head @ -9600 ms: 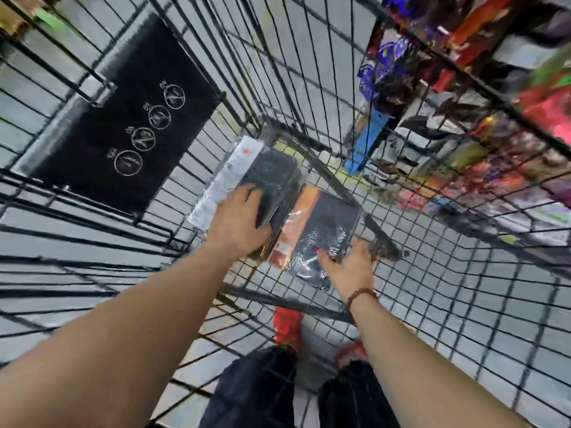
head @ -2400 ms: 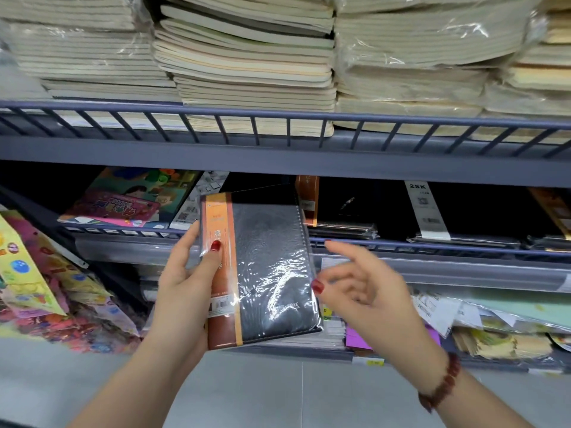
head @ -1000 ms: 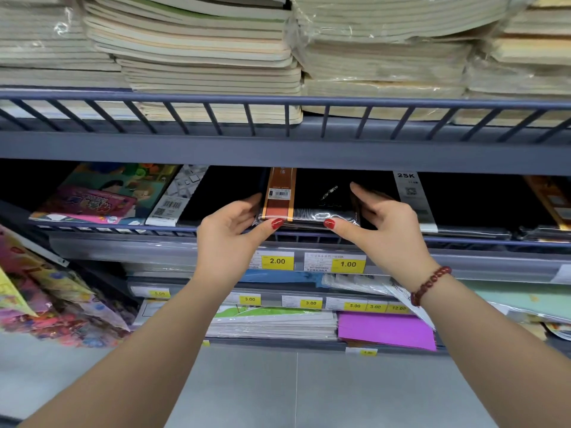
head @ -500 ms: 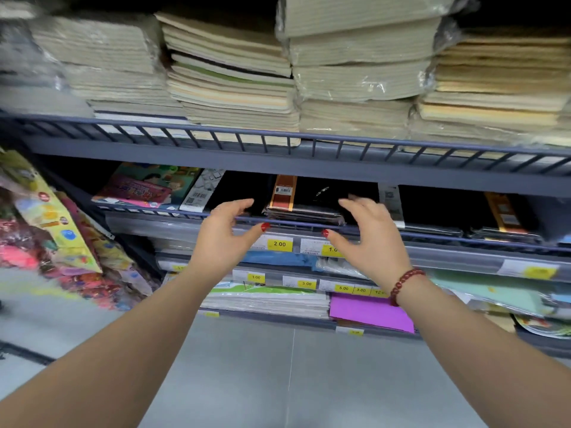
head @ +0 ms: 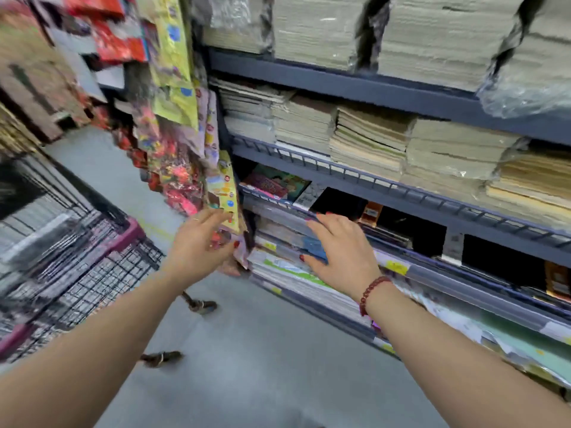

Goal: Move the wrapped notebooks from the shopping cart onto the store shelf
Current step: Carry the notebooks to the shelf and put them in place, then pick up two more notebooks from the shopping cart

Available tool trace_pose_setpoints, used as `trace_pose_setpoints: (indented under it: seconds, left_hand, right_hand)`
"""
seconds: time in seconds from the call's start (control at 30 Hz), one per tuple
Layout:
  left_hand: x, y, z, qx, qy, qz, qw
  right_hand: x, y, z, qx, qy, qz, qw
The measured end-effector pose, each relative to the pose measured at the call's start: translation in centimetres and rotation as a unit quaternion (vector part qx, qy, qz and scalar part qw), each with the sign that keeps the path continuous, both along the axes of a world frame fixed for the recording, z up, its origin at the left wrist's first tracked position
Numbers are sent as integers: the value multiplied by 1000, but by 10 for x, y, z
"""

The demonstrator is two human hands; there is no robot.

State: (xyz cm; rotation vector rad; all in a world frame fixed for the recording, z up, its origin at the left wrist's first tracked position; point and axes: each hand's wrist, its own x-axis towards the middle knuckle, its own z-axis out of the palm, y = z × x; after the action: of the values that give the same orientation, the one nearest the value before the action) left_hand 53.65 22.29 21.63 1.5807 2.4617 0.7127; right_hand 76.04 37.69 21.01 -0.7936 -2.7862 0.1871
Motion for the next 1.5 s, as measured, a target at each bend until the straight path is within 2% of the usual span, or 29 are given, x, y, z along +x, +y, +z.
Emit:
trace_pose_setpoints:
  seconds: [0.33,0.6,0.77,1.03,1.5]
  left_hand:
    - [-91,-193,44,-73,111,142,981]
    - [-176,-353,57,-93,132,214,963]
    - [-217,-419,59,-82,147,237,957]
    - [-273,-456,50,-77,139,267,950]
    - [-398,-439,30,-100,125,262,952]
  right_hand:
    - [-147,-124,38,2,16,150,989]
    - [-262,-261,58,31,21,201,979]
    - [-318,-319,62,29,4,231,973]
    - [-398,-351,61,41,-26,271,961]
    - [-557,-358,30,5,-75,281,957]
